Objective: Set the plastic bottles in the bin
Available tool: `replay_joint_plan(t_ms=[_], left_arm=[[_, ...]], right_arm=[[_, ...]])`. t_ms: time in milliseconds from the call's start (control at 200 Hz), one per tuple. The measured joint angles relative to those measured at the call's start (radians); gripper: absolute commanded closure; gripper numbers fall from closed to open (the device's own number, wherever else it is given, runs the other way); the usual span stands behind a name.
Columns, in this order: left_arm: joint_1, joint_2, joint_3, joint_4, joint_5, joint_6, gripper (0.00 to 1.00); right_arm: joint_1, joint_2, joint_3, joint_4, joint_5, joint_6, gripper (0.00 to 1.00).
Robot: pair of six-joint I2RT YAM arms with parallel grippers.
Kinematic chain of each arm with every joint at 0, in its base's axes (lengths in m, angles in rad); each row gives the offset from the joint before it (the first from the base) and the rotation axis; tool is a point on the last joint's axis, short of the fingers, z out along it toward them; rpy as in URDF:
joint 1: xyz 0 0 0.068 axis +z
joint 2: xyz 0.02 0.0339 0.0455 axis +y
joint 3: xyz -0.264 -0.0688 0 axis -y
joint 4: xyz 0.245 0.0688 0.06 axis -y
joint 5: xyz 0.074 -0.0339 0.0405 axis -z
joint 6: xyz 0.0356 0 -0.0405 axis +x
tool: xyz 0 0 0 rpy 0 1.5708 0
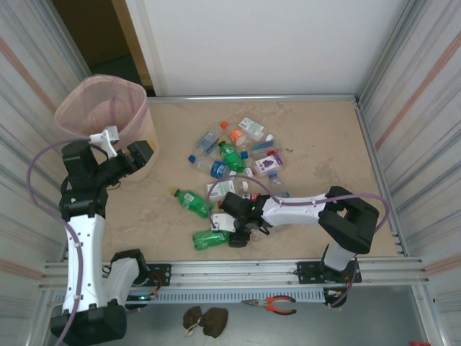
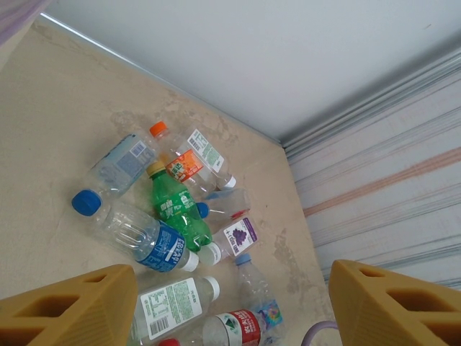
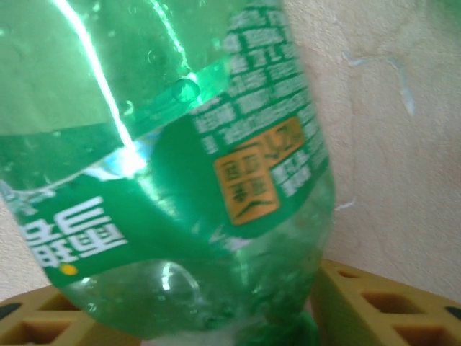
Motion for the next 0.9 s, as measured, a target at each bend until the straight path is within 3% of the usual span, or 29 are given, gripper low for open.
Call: replay_joint_plan(t_ms=[346, 696, 897], left_arm=[[0.000, -0.015, 0.000, 0.005, 0.003, -0.014, 0.27], [-0.005, -0.066, -0.016, 0.198, 0.082, -0.059, 0.23], [-0.115, -0.099, -0.039, 0.340, 0.101, -0.062, 0.13]], right_arm=[[0.006, -0.060, -0.025, 0.004, -0.005, 0.004, 0.66], [-0.034, -0.360, -0.035, 0.031, -0.006, 0.103, 0.69], [-0.078, -0.506, -0.035, 0.089, 0.006, 0.221, 0.69]])
